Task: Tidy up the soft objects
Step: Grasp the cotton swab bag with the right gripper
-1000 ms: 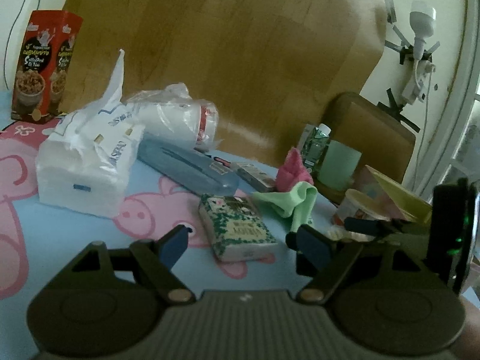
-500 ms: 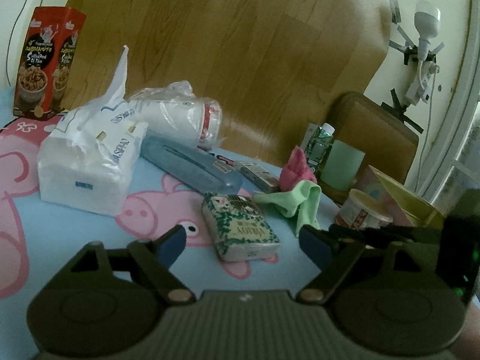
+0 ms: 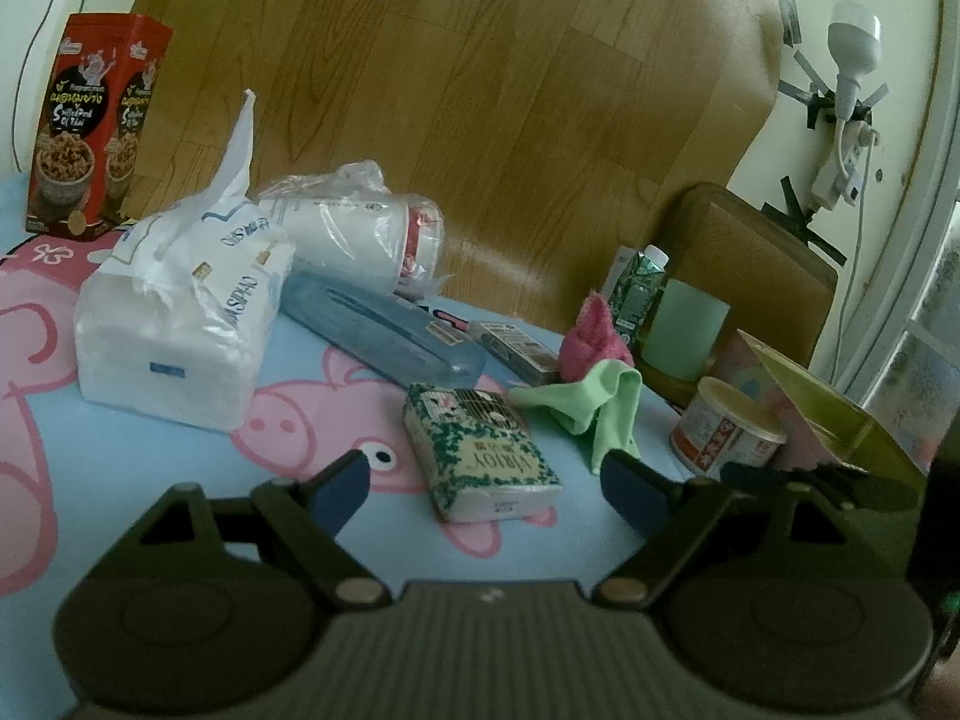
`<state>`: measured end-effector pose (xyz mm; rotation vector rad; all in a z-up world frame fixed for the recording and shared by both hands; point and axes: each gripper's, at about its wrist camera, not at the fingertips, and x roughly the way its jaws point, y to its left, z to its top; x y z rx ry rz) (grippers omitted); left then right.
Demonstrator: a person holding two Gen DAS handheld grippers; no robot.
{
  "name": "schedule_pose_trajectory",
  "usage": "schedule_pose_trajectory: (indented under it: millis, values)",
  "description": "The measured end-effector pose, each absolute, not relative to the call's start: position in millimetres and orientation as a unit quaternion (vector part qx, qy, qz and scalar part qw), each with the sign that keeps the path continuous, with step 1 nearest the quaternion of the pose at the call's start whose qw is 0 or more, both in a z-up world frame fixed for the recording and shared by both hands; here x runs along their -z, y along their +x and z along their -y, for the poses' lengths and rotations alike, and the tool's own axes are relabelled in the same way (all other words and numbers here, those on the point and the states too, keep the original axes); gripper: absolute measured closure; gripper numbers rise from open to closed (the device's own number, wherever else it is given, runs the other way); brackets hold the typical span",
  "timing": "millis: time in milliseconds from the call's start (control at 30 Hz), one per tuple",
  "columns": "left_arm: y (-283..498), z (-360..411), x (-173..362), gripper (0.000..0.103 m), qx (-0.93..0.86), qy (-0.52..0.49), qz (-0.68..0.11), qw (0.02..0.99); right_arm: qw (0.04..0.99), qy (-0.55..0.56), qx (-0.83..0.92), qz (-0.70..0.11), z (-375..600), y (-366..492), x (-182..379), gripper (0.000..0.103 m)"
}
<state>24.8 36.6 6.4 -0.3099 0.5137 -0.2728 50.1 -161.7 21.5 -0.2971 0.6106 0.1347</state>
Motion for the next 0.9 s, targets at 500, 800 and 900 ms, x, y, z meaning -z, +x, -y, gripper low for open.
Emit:
schedule_pose_trajectory:
  millis: [500,800,900]
  values:
    - [27,-36,-5,0.015,0.141,-0.151,-0.257,0.944,0.936,-0.158,-0.122,-0.291,142,10,-26,0.066]
    - [31,-37,-4,0.013,0.149,-0.155,-0.262,0.941,0.921,-0.157,-0.225,-0.278,122,-51,-33,0.059]
    - [33,-39,-4,0.013,0.151,-0.16,-0.266,0.939,0.923,-0.141,-0.221,-0.28,126,-56,-32,0.043]
